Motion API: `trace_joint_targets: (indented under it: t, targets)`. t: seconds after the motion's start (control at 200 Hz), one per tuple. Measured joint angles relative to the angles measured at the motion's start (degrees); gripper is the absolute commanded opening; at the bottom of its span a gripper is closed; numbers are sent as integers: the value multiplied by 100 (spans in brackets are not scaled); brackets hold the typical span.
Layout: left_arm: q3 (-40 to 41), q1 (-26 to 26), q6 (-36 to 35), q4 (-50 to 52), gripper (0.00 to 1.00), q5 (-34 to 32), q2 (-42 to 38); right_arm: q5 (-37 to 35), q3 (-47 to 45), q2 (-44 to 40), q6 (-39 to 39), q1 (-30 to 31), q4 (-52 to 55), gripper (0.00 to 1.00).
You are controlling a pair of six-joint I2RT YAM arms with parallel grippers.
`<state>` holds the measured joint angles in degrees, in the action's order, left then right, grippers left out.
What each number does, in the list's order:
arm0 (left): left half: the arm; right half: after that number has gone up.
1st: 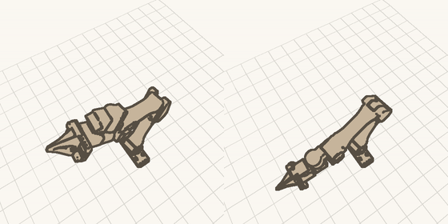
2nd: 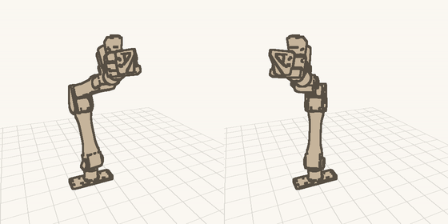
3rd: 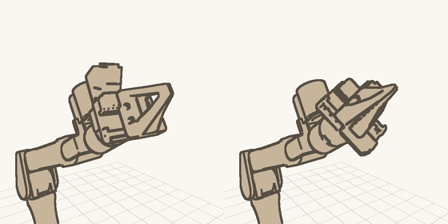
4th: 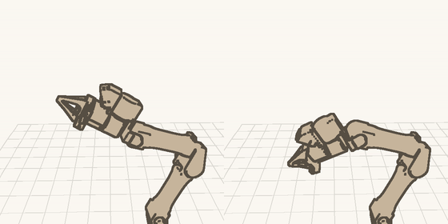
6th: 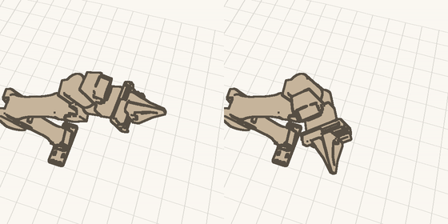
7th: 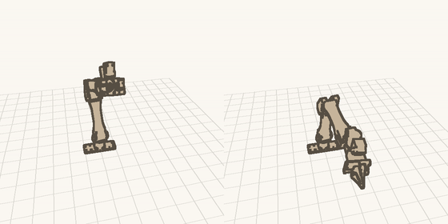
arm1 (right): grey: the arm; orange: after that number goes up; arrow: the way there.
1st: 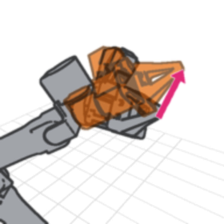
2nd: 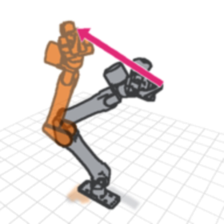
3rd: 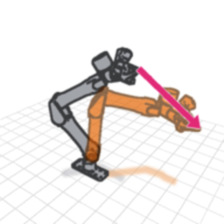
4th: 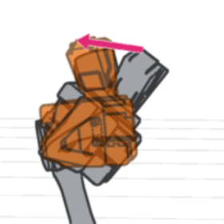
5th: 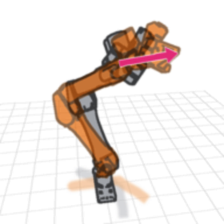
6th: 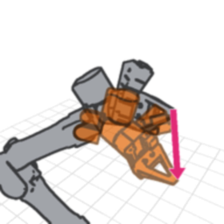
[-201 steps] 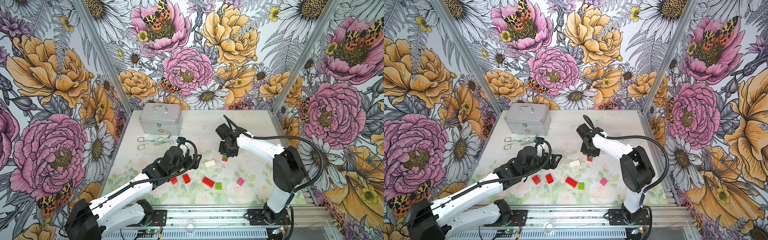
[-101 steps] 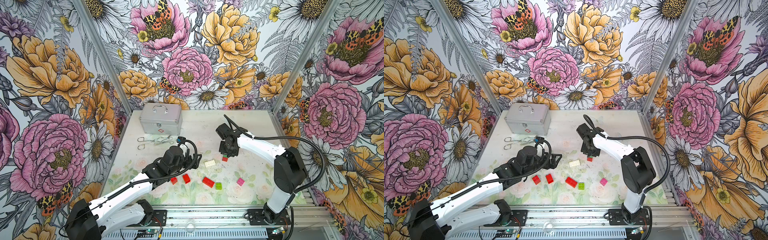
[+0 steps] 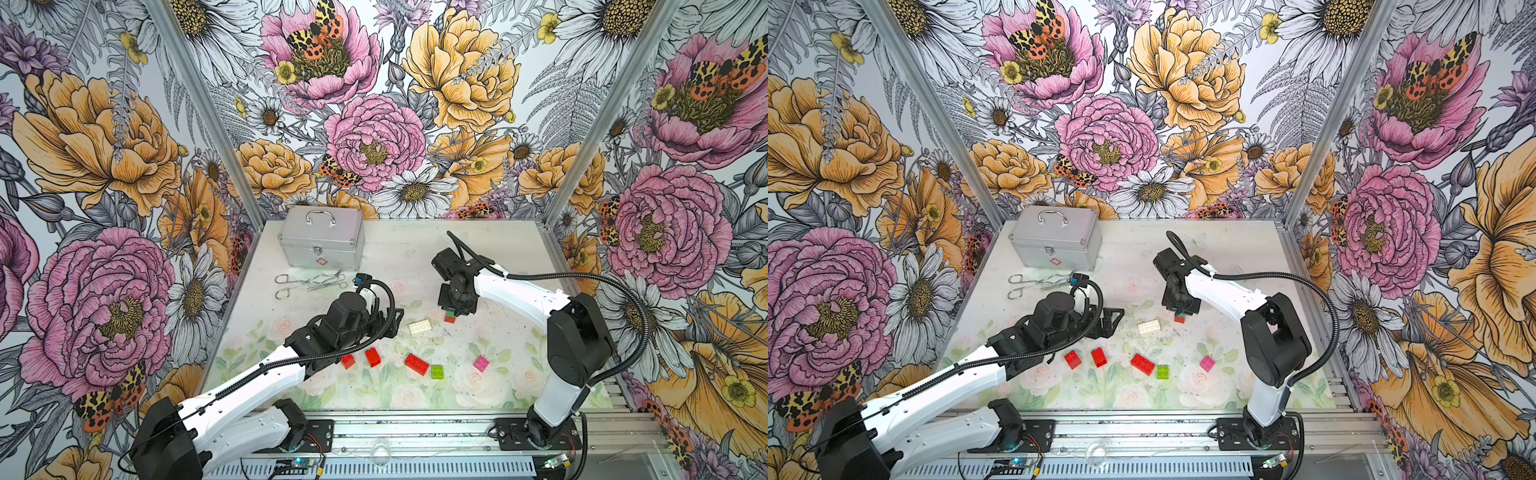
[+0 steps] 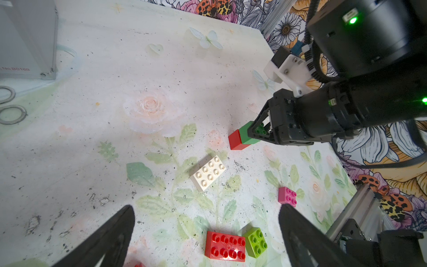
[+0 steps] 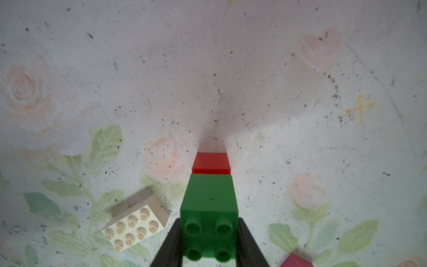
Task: Assemble the letter r with lego
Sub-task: Assemble the lego brick with the lego brick.
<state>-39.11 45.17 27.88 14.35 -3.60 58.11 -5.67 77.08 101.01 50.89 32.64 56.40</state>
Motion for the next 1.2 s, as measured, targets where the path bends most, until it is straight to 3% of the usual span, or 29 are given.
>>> trace_joint_targets:
  t: [1.196]
  targets:
    - [-52,85,0,-90,99,-4,181,109,-44,79,-46,-122,-103,25]
